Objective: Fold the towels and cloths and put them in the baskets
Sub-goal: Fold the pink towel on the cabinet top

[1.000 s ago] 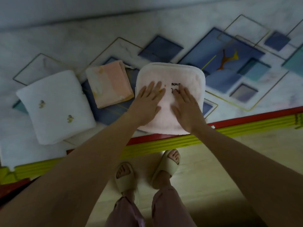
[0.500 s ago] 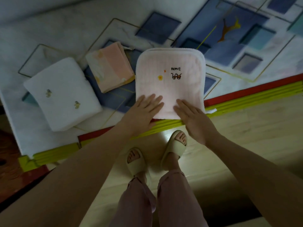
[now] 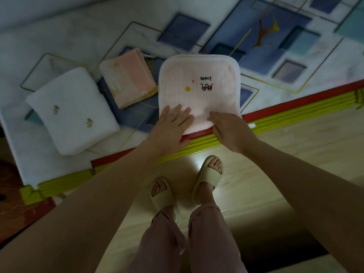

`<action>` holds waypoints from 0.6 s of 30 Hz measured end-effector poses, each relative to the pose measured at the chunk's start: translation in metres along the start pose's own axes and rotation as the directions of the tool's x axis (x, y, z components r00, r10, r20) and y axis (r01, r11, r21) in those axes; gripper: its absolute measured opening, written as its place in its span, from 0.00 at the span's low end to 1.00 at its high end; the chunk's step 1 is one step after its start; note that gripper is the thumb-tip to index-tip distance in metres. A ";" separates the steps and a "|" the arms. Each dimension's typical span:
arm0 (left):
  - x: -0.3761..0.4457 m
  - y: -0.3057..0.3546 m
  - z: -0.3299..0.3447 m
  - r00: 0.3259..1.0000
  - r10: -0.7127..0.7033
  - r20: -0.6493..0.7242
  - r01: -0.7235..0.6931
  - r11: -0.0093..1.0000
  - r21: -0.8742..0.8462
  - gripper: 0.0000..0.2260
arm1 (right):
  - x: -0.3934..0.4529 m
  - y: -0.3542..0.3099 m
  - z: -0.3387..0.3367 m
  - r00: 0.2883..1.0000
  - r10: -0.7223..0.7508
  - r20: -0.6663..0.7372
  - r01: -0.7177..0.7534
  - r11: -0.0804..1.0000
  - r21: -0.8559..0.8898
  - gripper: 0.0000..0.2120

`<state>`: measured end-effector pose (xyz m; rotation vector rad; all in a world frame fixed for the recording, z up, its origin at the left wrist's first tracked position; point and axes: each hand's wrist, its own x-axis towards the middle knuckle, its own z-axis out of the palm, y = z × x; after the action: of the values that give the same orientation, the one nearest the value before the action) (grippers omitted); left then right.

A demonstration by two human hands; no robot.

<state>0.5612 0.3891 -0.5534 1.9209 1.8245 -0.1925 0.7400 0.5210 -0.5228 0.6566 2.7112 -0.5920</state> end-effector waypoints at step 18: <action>0.029 -0.027 -0.090 0.891 -0.442 -0.105 0.213 0.611 -0.762 0.11 | 0.029 0.037 -0.070 0.896 0.437 -0.073 -0.287 0.698 0.657 0.06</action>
<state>0.5177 0.4538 -0.4933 1.0508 1.9944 0.6632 0.7211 0.5934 -0.4845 1.4725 2.4103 -1.4175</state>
